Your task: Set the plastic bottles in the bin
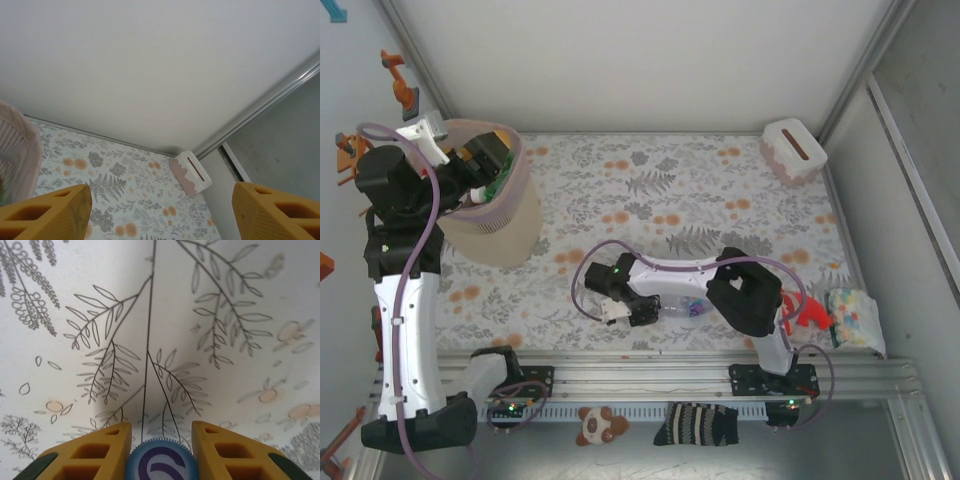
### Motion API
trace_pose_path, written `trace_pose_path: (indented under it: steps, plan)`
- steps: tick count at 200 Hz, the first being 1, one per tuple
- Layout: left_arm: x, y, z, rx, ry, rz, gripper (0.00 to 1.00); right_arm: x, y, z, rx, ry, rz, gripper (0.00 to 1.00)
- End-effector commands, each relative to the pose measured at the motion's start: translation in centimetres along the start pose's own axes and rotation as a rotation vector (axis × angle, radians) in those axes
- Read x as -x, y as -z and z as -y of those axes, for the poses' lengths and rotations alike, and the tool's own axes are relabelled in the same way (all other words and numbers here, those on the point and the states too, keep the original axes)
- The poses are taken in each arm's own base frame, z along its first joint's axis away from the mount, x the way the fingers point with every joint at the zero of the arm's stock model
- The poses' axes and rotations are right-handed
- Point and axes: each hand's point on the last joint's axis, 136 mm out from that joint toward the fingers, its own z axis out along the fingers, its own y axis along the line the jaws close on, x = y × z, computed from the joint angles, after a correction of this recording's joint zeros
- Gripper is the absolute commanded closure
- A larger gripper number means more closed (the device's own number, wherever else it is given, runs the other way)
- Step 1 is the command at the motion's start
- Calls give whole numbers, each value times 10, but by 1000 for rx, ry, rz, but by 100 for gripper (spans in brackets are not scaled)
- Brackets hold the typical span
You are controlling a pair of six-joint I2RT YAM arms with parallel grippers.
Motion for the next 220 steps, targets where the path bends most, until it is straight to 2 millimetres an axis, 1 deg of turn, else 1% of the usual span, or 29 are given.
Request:
trace_pose_path:
  steps: [1, 15, 33, 44, 71, 104, 121, 139, 149, 172, 179, 195, 220]
  plan:
    - [1, 4, 8, -33, -21, 22, 27, 0, 27, 6, -46, -32, 70, 81]
    - [1, 3, 5, -25, -11, 29, 29, 5, 43, 9, -50, -65, 139, 82]
    - [0, 3, 2, -12, -2, 27, 29, 11, 67, 15, -60, -117, 252, 82]
    - [-2, 2, 1, -12, -5, 24, 29, 15, 85, 18, -60, -150, 332, 82]
    - [-9, -4, 8, -75, -38, -1, 27, 24, 135, 29, -71, -244, 543, 82]
    - [-20, -14, 19, -144, -70, -48, 27, 22, 195, 49, -99, -372, 779, 84]
    - [-29, -20, 27, -173, -103, -78, 27, 15, 226, 64, -126, -458, 897, 87]
    - [-39, -26, 38, -208, -141, -104, 27, 2, 257, 80, -163, -571, 1010, 89]
    - [-44, -29, 43, -223, -163, -117, 27, -5, 273, 89, -181, -633, 1066, 91]
    - [-57, -35, 55, -259, -207, -145, 27, -30, 314, 106, -236, -783, 1216, 100]
    - [-61, -37, 59, -271, -219, -155, 27, -39, 325, 111, -260, -832, 1258, 100]
    - [-71, -42, 69, -300, -247, -179, 26, -65, 345, 126, -305, -1001, 1332, 100]
    - [-90, -49, 85, -354, -296, -223, 25, -107, 364, 142, -324, -1256, 1413, 100]
